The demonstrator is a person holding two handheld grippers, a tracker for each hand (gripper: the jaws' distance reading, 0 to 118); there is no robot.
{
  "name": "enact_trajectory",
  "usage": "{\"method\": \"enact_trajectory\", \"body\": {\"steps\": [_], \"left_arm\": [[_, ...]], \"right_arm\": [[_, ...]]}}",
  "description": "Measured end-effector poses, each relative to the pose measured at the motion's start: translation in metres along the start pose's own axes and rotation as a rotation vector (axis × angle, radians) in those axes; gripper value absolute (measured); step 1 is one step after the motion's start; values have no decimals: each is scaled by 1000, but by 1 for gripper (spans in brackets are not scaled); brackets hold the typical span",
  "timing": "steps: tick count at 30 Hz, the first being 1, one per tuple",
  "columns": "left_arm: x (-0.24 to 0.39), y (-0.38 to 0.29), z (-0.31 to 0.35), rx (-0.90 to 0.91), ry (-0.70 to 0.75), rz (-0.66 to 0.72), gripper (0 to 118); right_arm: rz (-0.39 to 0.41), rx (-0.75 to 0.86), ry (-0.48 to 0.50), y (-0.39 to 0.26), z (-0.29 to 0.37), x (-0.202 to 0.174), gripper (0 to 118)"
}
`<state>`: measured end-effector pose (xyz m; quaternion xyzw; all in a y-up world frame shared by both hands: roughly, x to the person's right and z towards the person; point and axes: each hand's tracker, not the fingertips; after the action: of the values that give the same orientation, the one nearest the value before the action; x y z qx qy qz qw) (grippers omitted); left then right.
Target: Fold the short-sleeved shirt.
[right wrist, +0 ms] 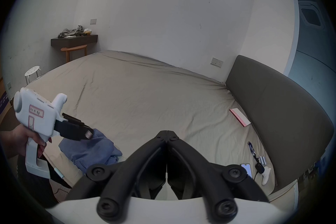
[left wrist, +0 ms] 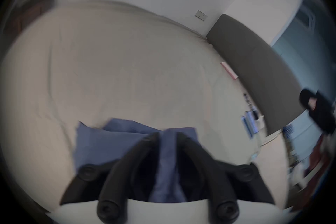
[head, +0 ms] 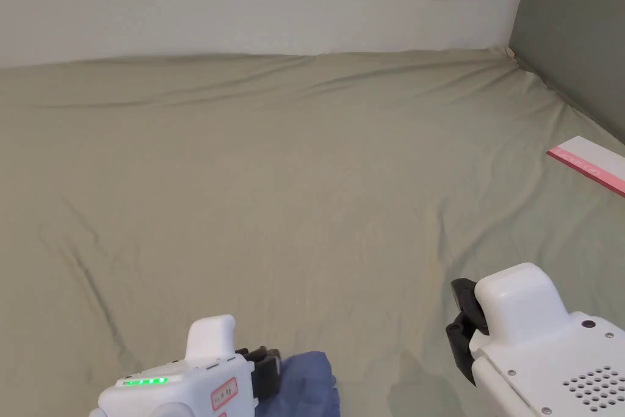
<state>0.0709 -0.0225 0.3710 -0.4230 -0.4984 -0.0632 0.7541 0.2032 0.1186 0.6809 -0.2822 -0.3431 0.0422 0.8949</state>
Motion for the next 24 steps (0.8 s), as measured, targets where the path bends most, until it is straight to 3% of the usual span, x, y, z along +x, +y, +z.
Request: {"method": "enact_trajectory", "body": {"steps": [1, 11, 16, 20, 24], "left_arm": [[2, -3, 0, 1, 19, -42, 0], [72, -67, -76, -100, 126, -375, 0], [101, -74, -69, -37, 232, -549, 0], [111, -85, -64, -30, 163, -571, 0], [113, -96, -57, -93, -40, -523, 0]], "right_arm": [[-2, 0, -2, -1, 1, 0, 2], [0, -28, -13, -10, 7, 3, 2], [-8, -45, -27, -18, 3, 10, 2], [-30, -54, -23, -20, -2, 9, 2], [-19, -46, -11, -16, -9, 2, 2]]}}
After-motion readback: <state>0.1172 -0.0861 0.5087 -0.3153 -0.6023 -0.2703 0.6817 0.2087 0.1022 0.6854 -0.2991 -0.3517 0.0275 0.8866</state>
